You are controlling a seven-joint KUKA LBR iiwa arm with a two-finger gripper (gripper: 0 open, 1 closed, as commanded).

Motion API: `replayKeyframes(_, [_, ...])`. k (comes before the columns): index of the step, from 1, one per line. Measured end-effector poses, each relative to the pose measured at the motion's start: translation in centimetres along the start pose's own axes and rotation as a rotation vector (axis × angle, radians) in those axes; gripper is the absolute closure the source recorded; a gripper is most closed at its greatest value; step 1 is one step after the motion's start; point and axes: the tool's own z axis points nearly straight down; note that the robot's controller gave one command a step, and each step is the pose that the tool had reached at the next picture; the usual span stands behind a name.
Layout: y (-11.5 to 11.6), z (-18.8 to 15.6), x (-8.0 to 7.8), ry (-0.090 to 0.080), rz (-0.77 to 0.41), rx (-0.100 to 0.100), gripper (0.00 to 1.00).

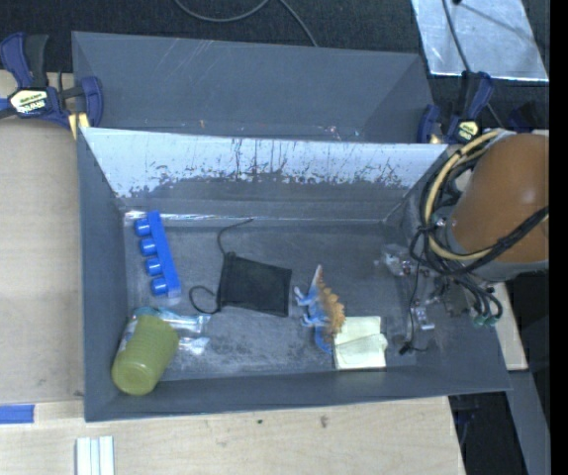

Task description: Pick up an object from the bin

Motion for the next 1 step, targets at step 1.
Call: replayKeyframes(1, [1.0, 4.5, -0.55, 0.004, 0.109, -0.001, 0.0])
